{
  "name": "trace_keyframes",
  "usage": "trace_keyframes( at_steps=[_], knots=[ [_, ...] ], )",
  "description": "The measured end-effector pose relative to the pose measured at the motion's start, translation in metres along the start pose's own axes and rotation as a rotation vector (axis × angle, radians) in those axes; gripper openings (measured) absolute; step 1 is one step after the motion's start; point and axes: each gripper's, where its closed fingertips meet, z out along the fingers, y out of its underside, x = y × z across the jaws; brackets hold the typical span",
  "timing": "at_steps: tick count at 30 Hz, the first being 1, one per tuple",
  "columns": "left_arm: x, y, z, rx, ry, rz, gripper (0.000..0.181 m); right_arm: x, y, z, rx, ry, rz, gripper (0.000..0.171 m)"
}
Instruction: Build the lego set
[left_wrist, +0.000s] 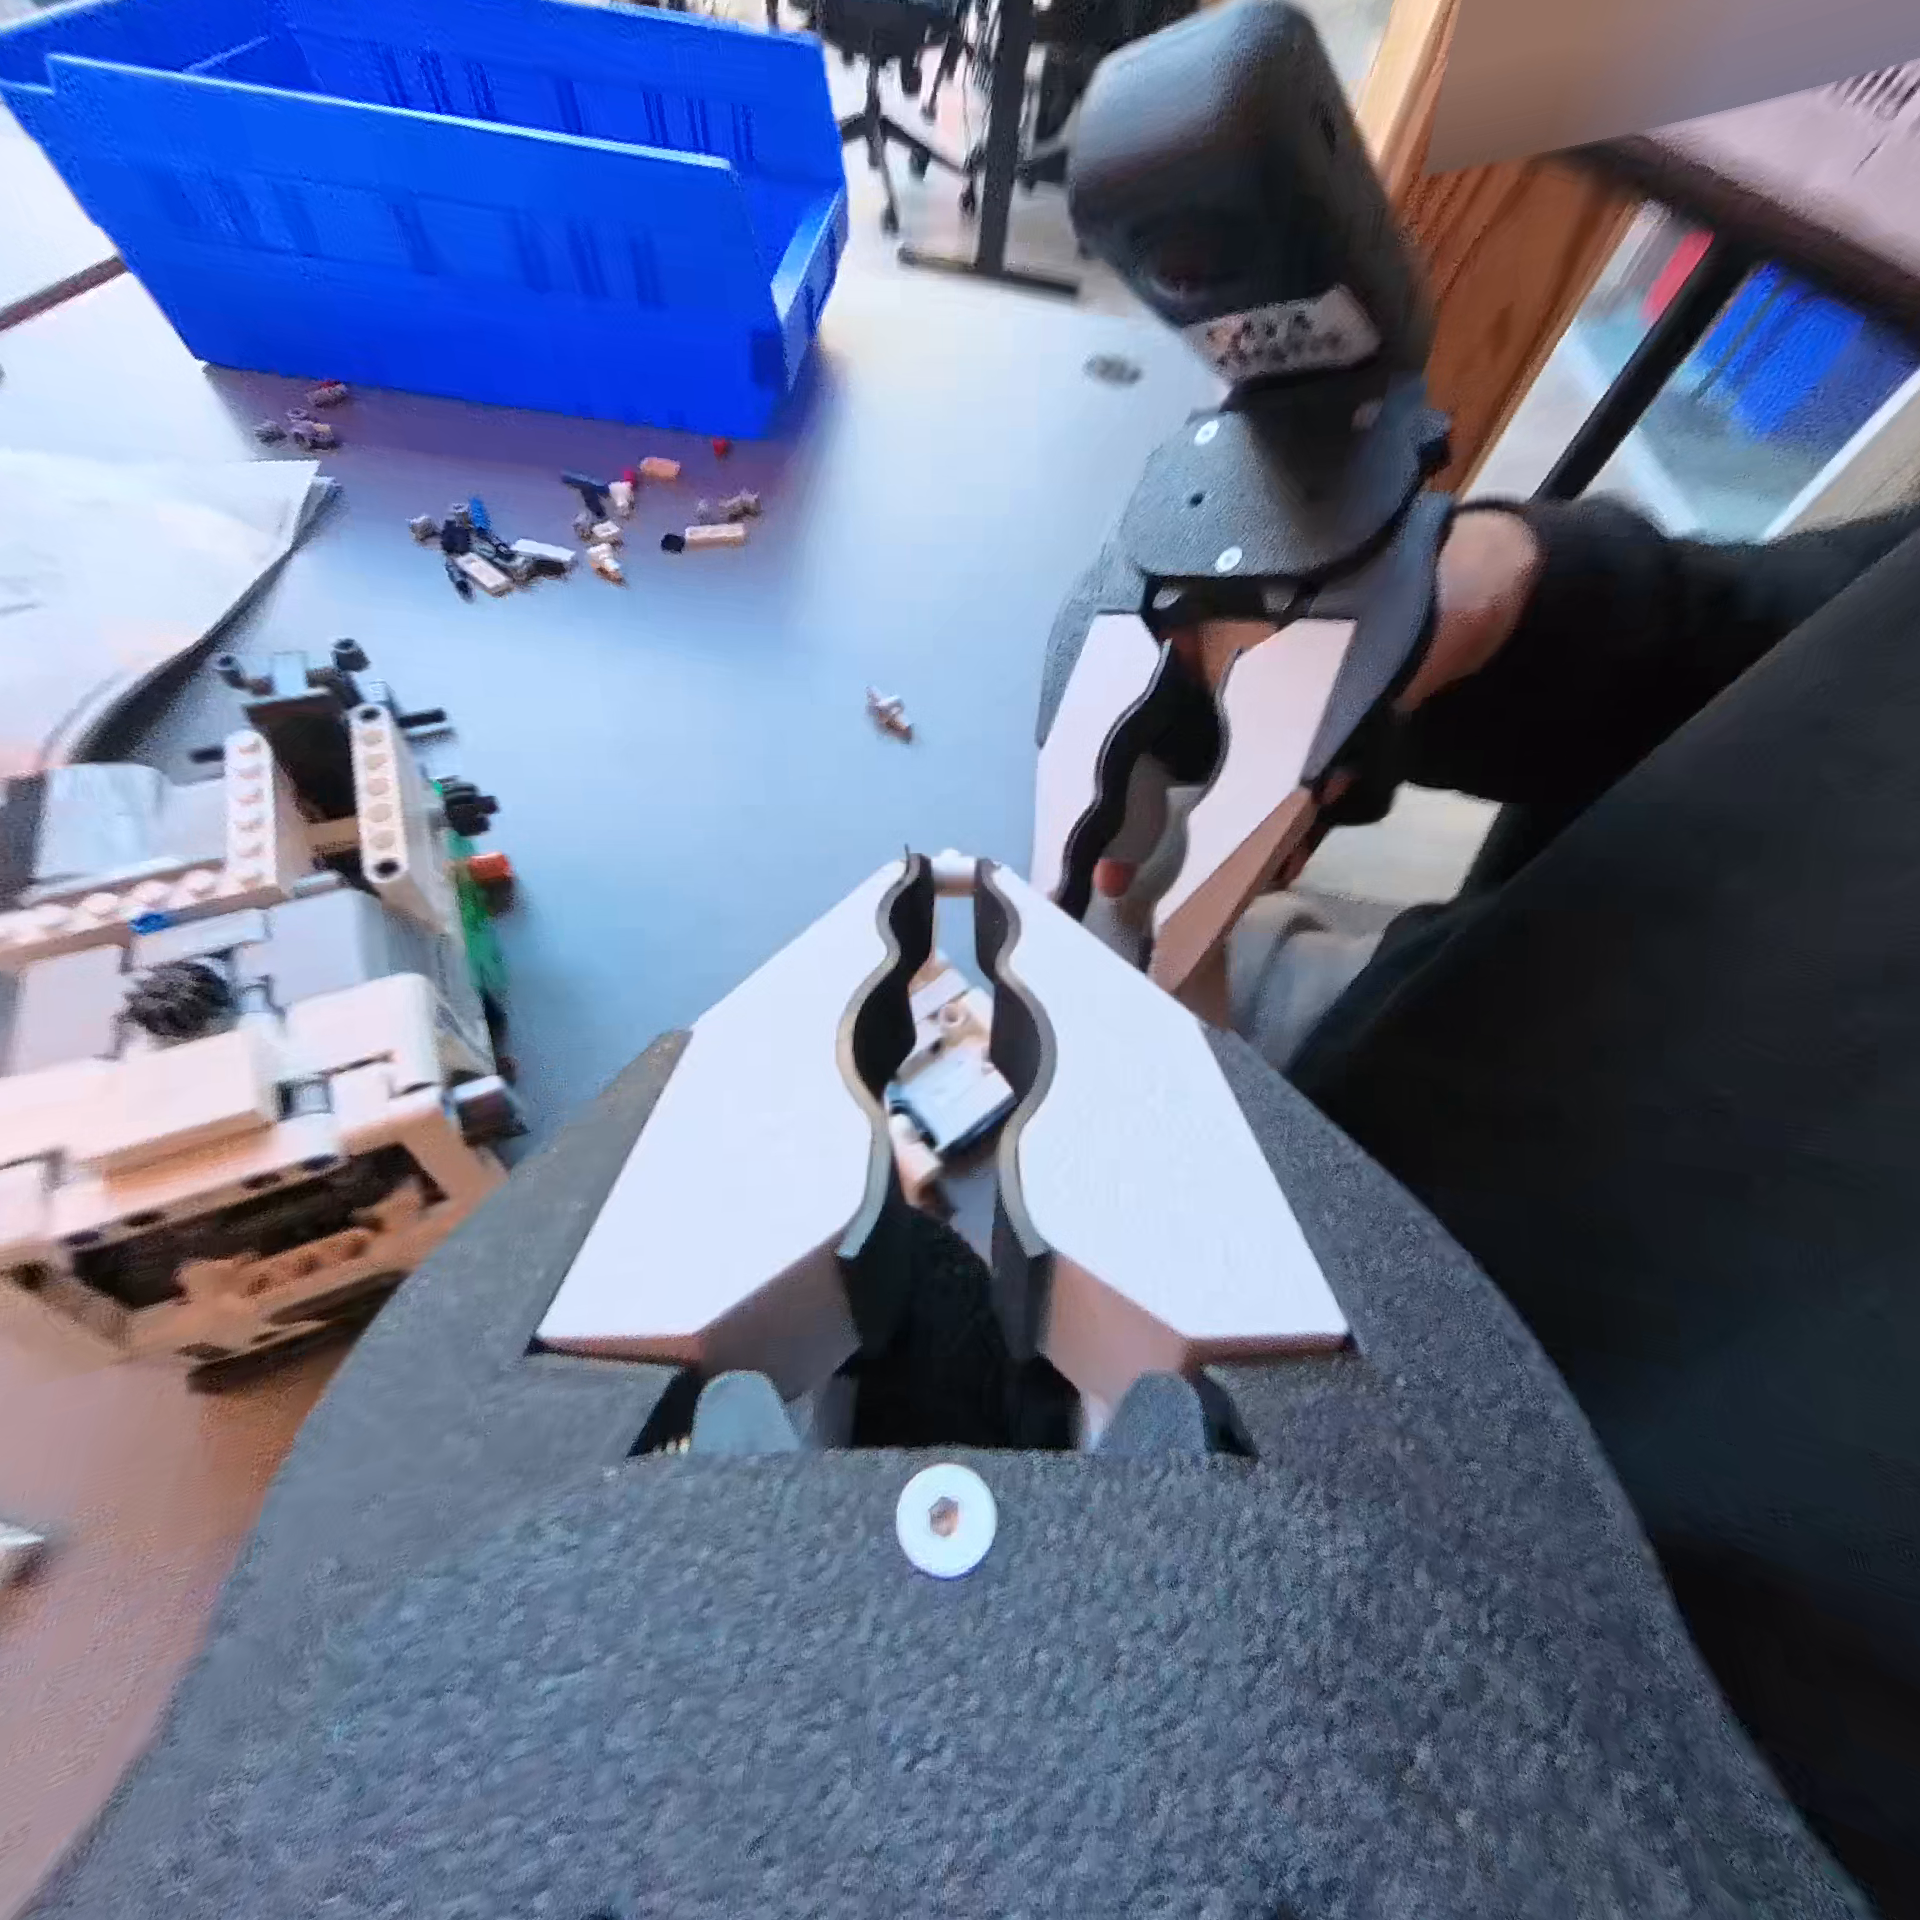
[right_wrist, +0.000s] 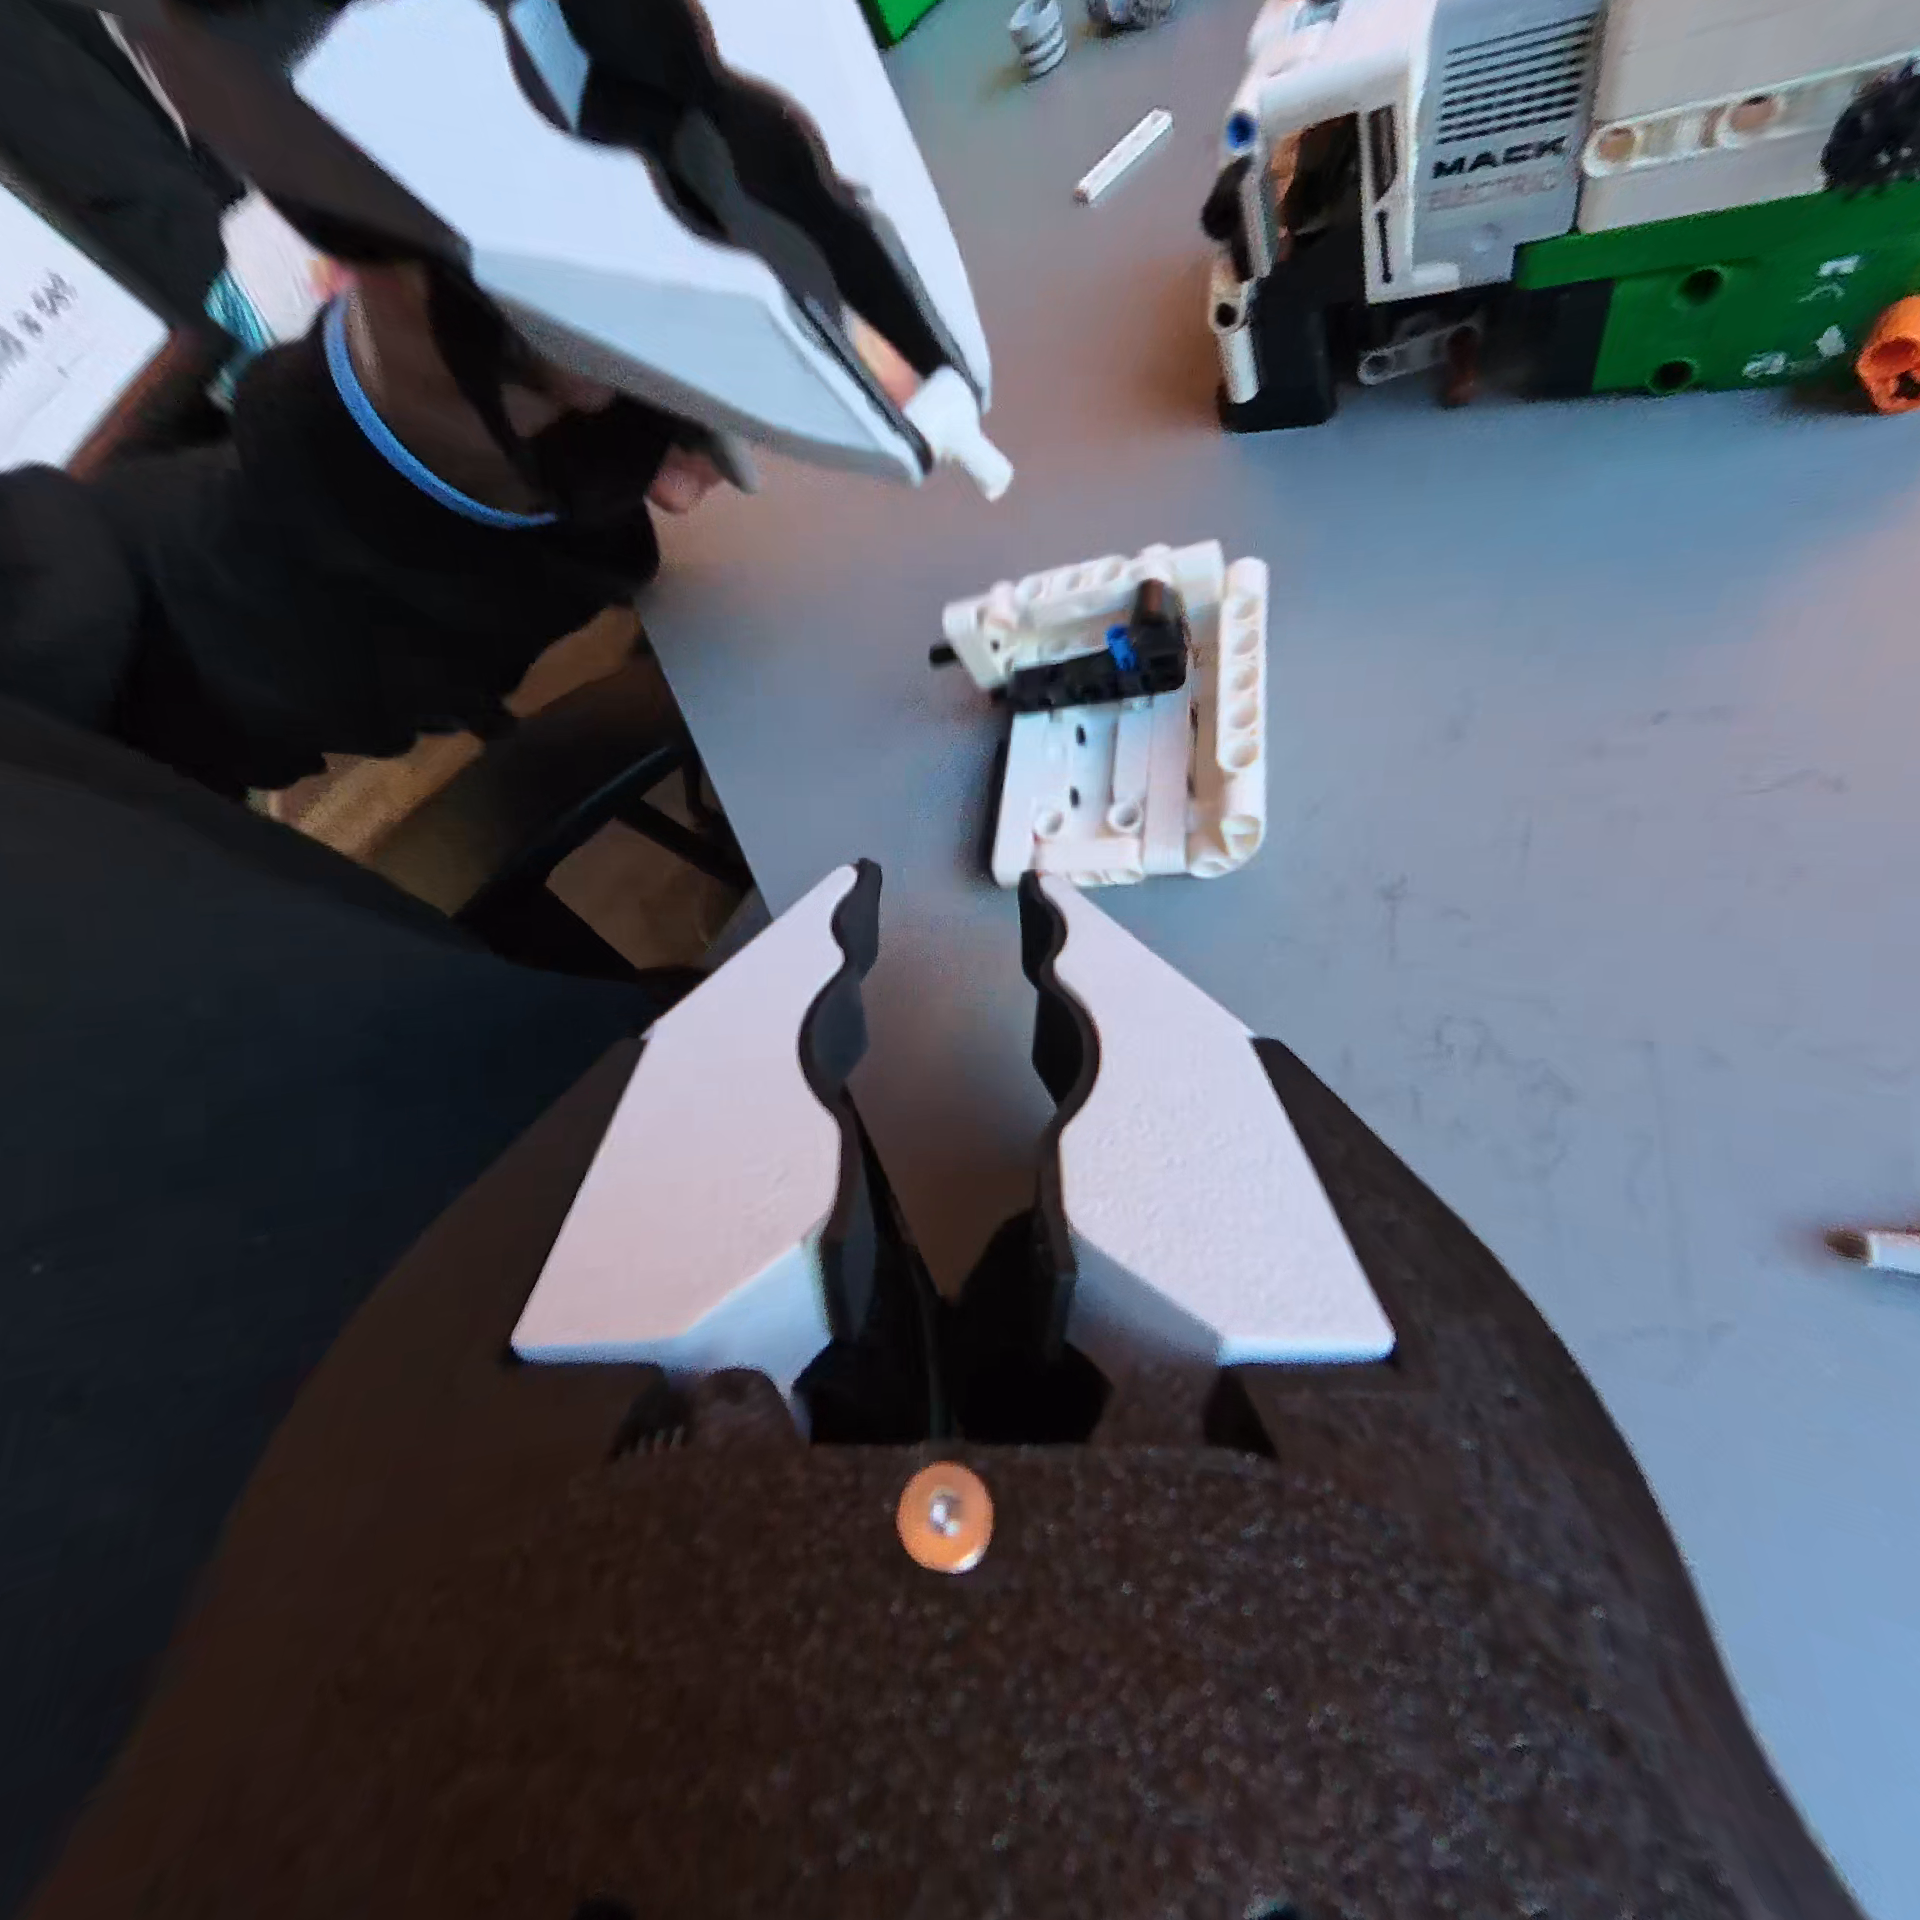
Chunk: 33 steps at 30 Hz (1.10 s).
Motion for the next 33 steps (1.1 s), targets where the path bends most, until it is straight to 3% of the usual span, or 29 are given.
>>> trace_keyframes(
  at_steps=[4,7,11,16,22,27,30,33],
  knots=[
    [0.017,-0.008,-0.009,0.082,0.079,-0.059,0.006,0.001,-0.019,-0.017,0.056,0.019,-0.125,0.026],
    [0.022,-0.008,-0.011,0.043,0.021,0.074,0.007,-0.017,-0.052,-0.029,0.21,-0.142,-0.168,0.027],
    [0.037,-0.02,-0.015,0.052,-0.047,0.273,0.007,-0.042,-0.066,-0.038,0.243,-0.468,0.04,0.024],
    [0.054,-0.036,-0.019,0.128,-0.07,0.37,0.007,-0.061,-0.075,-0.048,0.322,-0.677,0.168,0.012],
    [0.043,-0.023,-0.011,0.036,-0.206,0.487,0.007,-0.05,-0.068,-0.04,0.305,-0.578,0.226,0.004],
    [0.027,-0.005,0.002,-0.119,-0.38,0.585,0.007,-0.027,-0.057,-0.029,0.263,-0.215,0.035,0.004],
    [0.033,-0.014,0.004,-0.002,-0.348,0.471,0.008,-0.03,-0.058,-0.037,0.288,-0.183,-0.047,0.004],
    [0.043,-0.033,0.003,0.2,-0.17,0.142,0.008,-0.04,-0.067,-0.053,0.424,-0.259,-0.119,0.004]
  ],
)
